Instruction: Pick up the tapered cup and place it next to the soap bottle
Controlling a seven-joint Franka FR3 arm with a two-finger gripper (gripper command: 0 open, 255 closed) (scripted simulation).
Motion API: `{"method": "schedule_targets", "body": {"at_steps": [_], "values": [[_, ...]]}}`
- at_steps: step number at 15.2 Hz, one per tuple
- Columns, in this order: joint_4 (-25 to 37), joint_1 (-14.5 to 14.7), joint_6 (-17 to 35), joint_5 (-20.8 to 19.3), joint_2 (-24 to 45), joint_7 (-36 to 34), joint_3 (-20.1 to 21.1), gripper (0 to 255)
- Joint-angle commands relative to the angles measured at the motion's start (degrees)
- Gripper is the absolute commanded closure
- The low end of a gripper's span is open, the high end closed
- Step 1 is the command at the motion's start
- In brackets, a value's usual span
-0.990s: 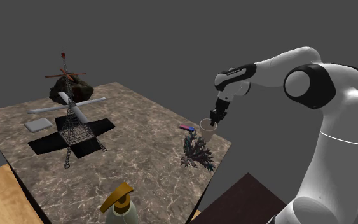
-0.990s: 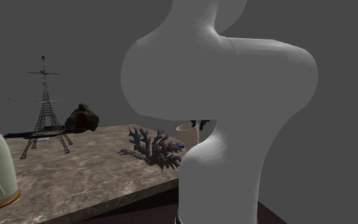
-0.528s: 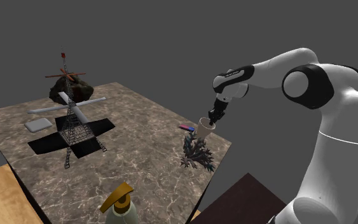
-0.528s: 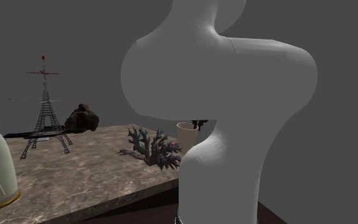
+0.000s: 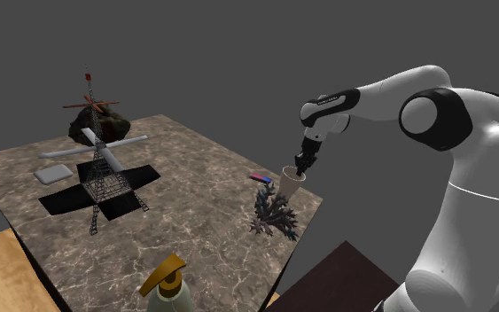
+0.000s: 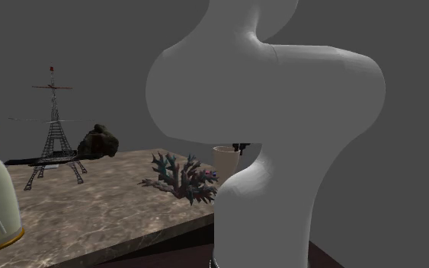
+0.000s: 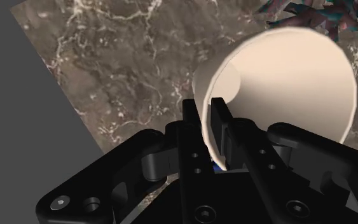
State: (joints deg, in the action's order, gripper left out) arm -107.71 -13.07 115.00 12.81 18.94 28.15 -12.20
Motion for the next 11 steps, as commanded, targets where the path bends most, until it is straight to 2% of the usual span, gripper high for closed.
{"method": "schedule_targets", "body": {"at_steps": [1, 11], "values": [[0.9, -0.9, 4.6, -0.6, 0.0, 3.3, -0.5, 255], [4.3, 0.1, -2.0, -1.7, -3.2, 2.1, -1.8, 255]]}}
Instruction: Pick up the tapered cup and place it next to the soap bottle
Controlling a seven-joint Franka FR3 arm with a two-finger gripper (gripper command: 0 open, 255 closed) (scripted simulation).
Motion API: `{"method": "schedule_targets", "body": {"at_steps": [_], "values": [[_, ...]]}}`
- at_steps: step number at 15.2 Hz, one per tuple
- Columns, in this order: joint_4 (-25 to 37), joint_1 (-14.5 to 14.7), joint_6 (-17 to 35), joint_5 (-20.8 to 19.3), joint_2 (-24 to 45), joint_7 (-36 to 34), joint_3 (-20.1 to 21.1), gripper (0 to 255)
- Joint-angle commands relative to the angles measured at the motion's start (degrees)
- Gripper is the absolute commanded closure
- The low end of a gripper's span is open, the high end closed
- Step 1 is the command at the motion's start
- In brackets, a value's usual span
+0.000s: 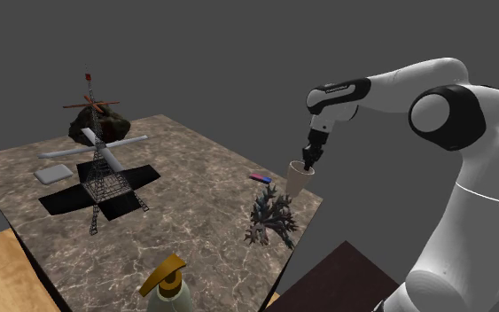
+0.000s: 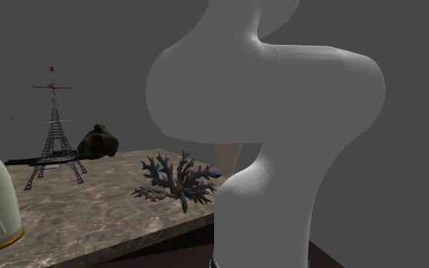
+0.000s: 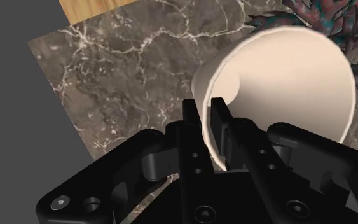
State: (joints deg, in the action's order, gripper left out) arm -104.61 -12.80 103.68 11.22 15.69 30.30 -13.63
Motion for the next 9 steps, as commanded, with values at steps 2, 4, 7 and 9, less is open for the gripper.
{"method": "schedule_targets", "body": {"at_steps": [2, 4, 7, 9], "values": [[2.0, 0.0, 8.0, -0.3, -0.5, -0.3, -0.6, 255], [2.9, 0.1, 6.6, -0.4, -1.0, -0.5, -0.8, 255], [4.3, 0.4, 4.6, -0.7, -1.6, -0.8, -1.1, 255], [5.4, 0.6, 3.2, -0.8, -2.0, -1.0, -1.4, 255]]}}
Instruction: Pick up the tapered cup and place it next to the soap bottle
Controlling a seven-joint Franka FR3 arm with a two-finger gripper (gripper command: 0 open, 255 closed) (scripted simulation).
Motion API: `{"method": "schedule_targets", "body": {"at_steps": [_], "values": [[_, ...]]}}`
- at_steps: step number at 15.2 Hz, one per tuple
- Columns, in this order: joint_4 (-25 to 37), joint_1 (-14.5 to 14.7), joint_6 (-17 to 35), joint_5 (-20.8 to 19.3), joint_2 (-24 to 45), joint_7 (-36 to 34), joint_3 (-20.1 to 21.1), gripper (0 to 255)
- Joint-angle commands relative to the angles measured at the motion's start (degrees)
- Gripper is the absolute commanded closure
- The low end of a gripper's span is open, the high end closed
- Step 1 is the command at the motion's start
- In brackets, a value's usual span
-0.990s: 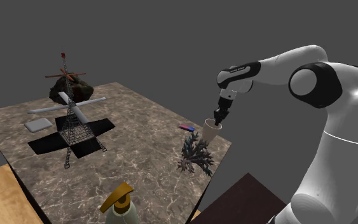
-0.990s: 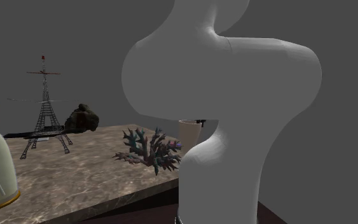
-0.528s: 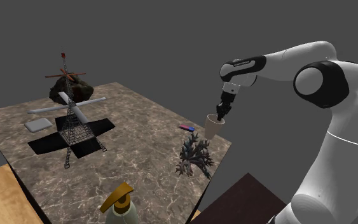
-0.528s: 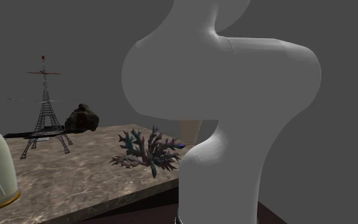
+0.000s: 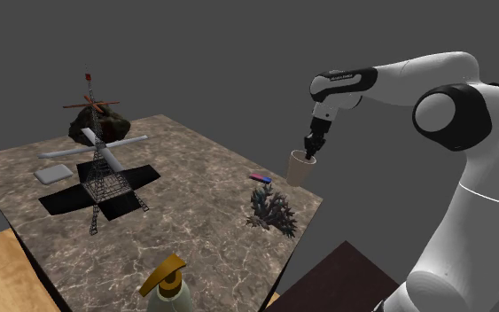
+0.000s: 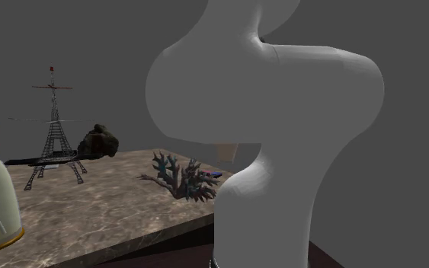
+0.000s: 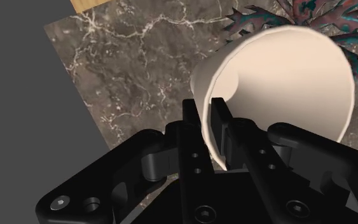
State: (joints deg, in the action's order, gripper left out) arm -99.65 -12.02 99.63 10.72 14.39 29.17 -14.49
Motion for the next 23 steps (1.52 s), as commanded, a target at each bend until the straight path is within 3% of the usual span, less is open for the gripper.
{"method": "schedule_targets", "body": {"at_steps": [1, 23], "values": [[1.0, -0.2, 6.5, -0.4, -0.9, 0.0, -0.6, 255], [17.2, 0.3, -10.1, -0.7, -1.4, -1.8, -2.3, 255]]}}
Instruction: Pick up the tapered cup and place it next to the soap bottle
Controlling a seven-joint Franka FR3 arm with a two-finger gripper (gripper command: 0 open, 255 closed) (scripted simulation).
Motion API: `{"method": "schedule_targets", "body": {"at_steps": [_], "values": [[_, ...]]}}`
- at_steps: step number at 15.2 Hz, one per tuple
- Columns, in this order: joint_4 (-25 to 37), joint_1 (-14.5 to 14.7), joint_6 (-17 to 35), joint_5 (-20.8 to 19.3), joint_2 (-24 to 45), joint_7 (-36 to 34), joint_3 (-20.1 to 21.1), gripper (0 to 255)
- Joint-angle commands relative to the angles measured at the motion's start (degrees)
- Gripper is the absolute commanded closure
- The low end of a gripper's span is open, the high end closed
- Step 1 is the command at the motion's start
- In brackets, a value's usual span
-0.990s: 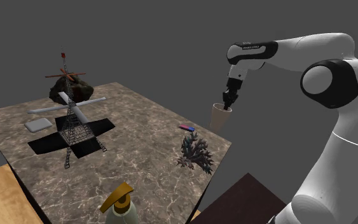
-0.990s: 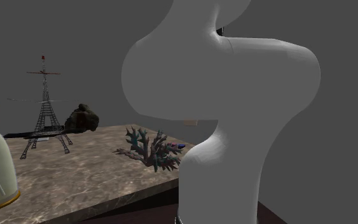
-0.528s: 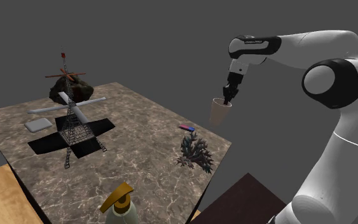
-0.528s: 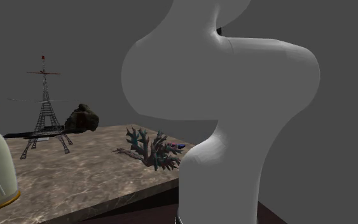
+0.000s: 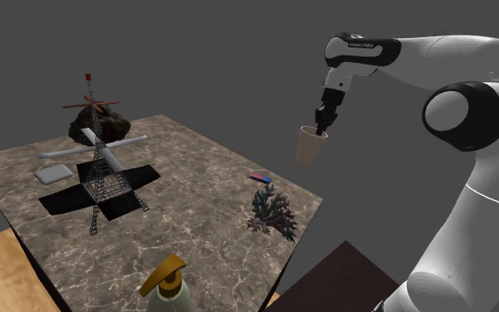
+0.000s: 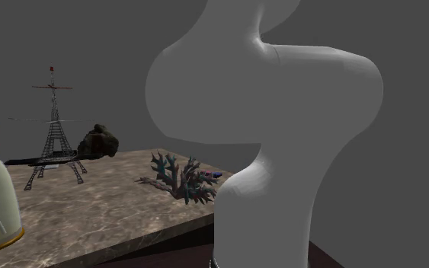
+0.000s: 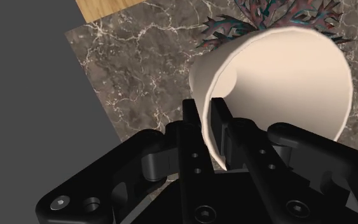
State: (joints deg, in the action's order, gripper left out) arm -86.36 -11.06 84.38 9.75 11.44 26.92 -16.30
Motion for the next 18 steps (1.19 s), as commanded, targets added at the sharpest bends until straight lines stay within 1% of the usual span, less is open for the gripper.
{"method": "schedule_targets", "body": {"at_steps": [1, 7, 13, 14, 18], "values": [[4.8, -0.7, 4.3, 0.4, 1.7, 0.4, -0.5, 255], [11.3, -0.8, -1.0, 0.9, 3.1, 0.1, -1.1, 255], [19.3, -1.2, -6.7, 1.9, 5.4, -0.1, -1.9, 255], [19.3, -1.1, -6.8, 1.9, 5.4, -0.1, -2.1, 255], [9.7, 3.7, -3.3, -0.1, -1.6, -5.1, -0.6, 255]]}}
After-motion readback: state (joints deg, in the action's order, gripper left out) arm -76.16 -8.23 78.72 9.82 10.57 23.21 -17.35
